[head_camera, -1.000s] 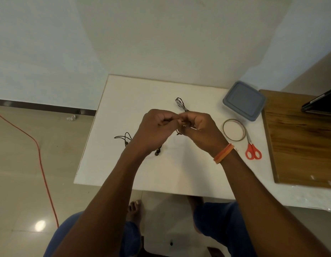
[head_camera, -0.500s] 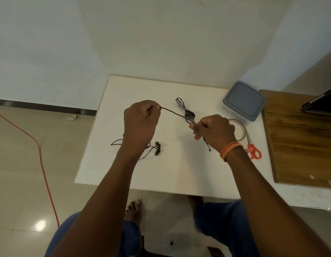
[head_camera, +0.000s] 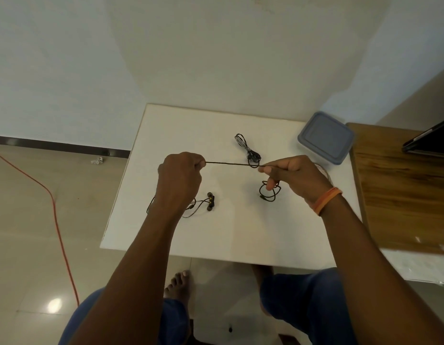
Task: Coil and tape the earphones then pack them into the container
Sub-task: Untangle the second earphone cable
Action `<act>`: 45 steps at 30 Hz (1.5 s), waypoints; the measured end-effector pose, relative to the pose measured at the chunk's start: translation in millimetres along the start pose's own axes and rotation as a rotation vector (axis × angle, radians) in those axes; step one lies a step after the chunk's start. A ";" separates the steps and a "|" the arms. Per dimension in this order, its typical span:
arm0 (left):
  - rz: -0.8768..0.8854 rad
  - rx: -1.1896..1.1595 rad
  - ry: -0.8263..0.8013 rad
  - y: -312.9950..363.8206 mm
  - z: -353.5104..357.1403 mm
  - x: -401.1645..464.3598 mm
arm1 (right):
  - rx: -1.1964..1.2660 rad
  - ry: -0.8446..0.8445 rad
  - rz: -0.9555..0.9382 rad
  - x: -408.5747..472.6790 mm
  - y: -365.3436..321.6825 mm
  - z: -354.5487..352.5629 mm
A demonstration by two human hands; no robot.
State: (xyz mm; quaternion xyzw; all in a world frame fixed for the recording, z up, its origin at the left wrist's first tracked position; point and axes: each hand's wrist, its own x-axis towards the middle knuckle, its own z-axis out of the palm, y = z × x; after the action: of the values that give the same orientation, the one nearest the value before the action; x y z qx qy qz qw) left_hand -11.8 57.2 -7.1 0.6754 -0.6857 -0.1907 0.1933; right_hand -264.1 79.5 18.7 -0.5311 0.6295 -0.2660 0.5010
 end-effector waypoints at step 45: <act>0.074 -0.321 0.173 28.9 -1.9 -6.1 | 0.159 0.112 0.107 4.8 -8.4 7.1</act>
State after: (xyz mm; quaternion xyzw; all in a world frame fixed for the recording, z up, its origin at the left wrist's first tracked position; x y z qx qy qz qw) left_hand -35.4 63.8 9.6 0.6239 -0.6516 -0.2318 0.3639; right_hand -254.0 74.0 21.8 -0.4395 0.6610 -0.3173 0.5190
